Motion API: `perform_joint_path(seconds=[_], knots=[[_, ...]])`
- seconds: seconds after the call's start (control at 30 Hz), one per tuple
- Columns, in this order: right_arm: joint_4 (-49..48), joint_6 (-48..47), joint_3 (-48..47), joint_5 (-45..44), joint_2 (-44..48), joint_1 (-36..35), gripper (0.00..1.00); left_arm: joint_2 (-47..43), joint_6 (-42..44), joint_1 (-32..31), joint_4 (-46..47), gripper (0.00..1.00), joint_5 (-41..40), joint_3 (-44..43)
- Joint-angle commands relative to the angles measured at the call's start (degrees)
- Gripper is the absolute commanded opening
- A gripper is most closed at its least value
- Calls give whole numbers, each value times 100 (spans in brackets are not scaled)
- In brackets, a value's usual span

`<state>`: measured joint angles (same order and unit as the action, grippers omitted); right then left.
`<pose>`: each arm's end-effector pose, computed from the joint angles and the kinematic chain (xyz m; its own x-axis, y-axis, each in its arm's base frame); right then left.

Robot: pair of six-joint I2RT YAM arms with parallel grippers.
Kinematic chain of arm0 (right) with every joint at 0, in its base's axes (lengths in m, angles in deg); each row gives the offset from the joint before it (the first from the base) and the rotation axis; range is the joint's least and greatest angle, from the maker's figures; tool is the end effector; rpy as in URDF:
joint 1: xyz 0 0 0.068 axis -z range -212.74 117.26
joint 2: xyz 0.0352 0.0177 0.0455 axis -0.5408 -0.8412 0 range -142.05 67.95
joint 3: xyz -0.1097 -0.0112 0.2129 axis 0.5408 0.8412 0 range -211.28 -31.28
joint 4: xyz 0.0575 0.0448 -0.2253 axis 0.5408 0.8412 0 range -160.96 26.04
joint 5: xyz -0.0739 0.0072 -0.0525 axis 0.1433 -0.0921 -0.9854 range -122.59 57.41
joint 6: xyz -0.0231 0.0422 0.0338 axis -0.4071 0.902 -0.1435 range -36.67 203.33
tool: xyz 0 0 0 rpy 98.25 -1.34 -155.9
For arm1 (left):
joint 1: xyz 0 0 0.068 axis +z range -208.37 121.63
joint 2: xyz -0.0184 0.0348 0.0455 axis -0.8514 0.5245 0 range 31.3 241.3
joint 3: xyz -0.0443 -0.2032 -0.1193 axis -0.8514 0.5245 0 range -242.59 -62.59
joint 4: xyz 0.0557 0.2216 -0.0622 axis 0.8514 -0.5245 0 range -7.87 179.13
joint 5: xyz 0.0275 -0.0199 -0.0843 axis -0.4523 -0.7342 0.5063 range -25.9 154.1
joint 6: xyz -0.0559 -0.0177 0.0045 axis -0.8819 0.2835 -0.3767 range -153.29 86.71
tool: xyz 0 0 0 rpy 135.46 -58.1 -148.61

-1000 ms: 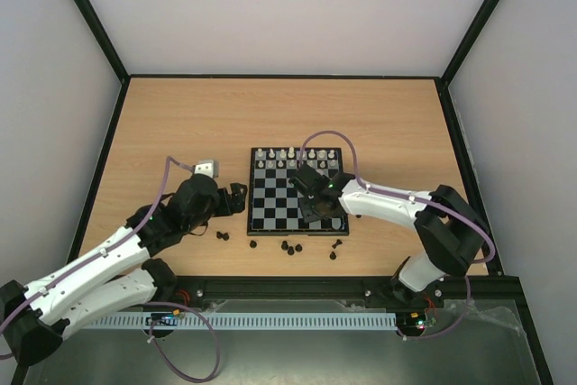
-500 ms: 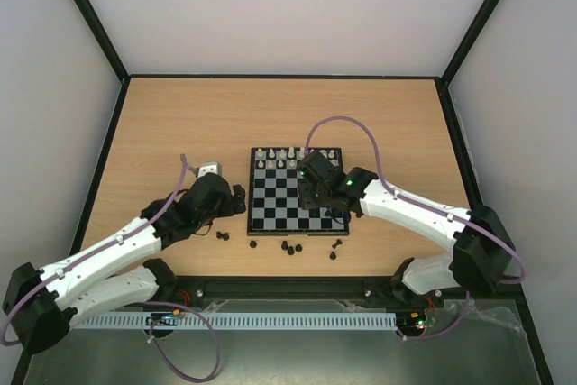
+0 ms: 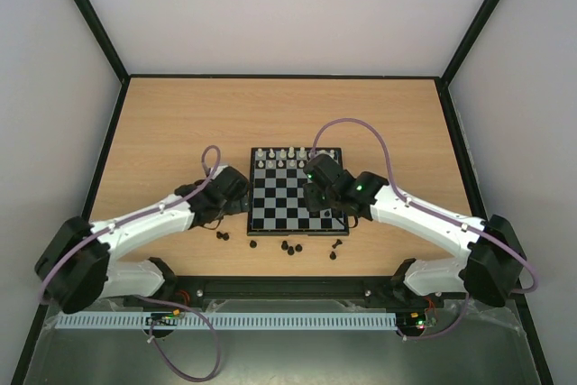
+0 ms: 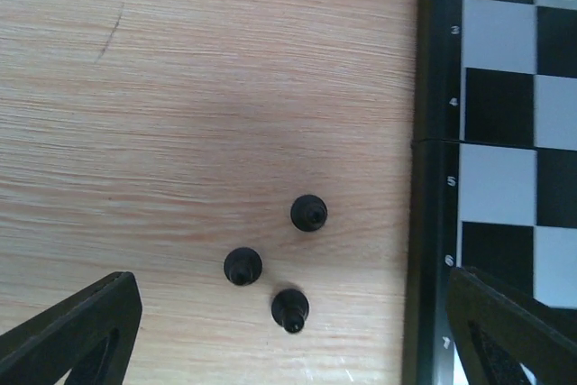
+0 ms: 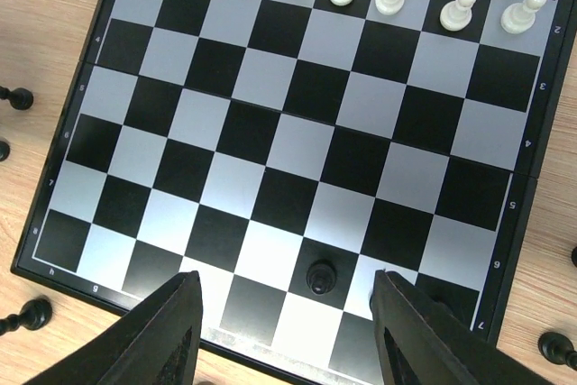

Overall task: Set up the chess pieces on the board
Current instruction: Pick up the chess piece at the center of the board.

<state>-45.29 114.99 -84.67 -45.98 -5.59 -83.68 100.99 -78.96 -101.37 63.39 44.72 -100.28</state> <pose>0.1722 0.1967 0.2320 -0.7278 -0.0865 -0.6803 -0.3192 0.9207 0.2245 0.1693 -0.1385 0.1674 -0.7997 -0.1770 -0.5737 -0.0834 0.9791 -0.1858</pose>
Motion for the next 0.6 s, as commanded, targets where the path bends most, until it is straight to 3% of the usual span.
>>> perform_joint_path(seconds=[0.0,0.4,0.57], knots=[[-48,-177,142,9,182,42,52,595,255,228,182,92,101,-347],[-279,-375,261,444,303,178,51,1831,829,416,-112,55,612,-1277],[-353,-396,295,606,305,185,51,1992,836,430,-211,48,656,-1225]])
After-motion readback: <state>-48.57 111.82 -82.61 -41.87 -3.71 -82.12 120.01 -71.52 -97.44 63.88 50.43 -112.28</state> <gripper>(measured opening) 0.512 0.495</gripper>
